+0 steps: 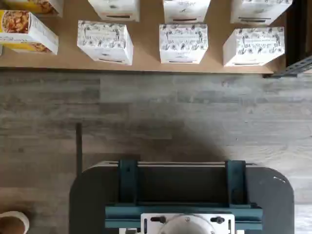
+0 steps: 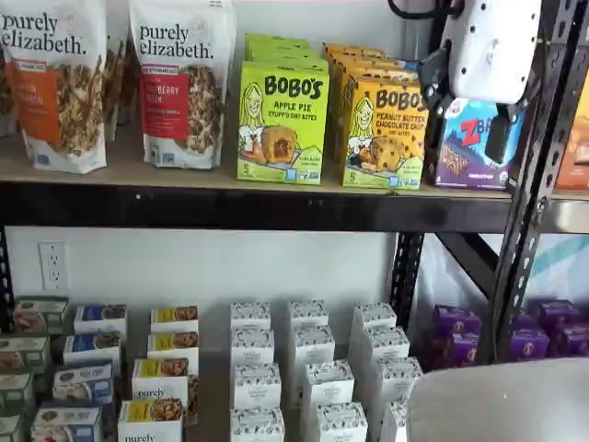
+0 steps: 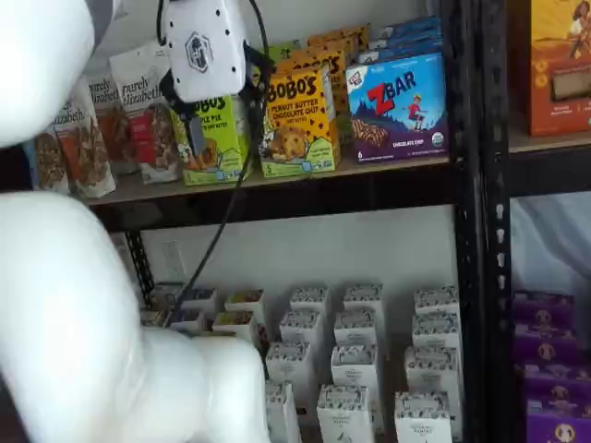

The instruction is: Pick up the orange box on the top shelf, the fifth box from the left

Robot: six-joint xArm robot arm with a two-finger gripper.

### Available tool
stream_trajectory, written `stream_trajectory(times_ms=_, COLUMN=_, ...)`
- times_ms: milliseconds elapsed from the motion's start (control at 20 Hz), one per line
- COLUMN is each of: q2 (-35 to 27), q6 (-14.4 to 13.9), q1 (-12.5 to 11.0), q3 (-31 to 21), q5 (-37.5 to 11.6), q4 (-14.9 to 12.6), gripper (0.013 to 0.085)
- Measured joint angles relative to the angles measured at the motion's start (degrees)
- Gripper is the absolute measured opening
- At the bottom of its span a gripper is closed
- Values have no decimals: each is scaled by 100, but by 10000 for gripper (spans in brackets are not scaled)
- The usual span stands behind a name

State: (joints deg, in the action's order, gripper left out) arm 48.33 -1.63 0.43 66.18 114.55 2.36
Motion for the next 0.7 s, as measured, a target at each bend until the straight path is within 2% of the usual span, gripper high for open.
stream_trajectory(times_ms=50, q2=12, q6=-50, q1=89, q3=-12, q5=-20, q4=-100, gripper=850)
stream_trajectory(times_ms=100, q2=60, q6=-196, q1=392, q3=-57, q5=-98, q4=-418, gripper=850)
stream_trajectory(times_ms=150, q2=89, q6=-268, q1=514, q3=-81, q5=-150, q4=-578, gripper=850)
stream_trajectory(times_ms=200, q2=94, q6=-284, q1=537, q3=-83, q5=-160, q4=-620, gripper=850)
stream_trajectory(times_ms=400, q2=80, q6=-254, q1=485, q3=-76, q5=-150, q4=-594, gripper=850)
stream_trajectory(times_ms=700, q2=37, q6=-156, q1=295, q3=-84, q5=-228, q4=-370, gripper=850)
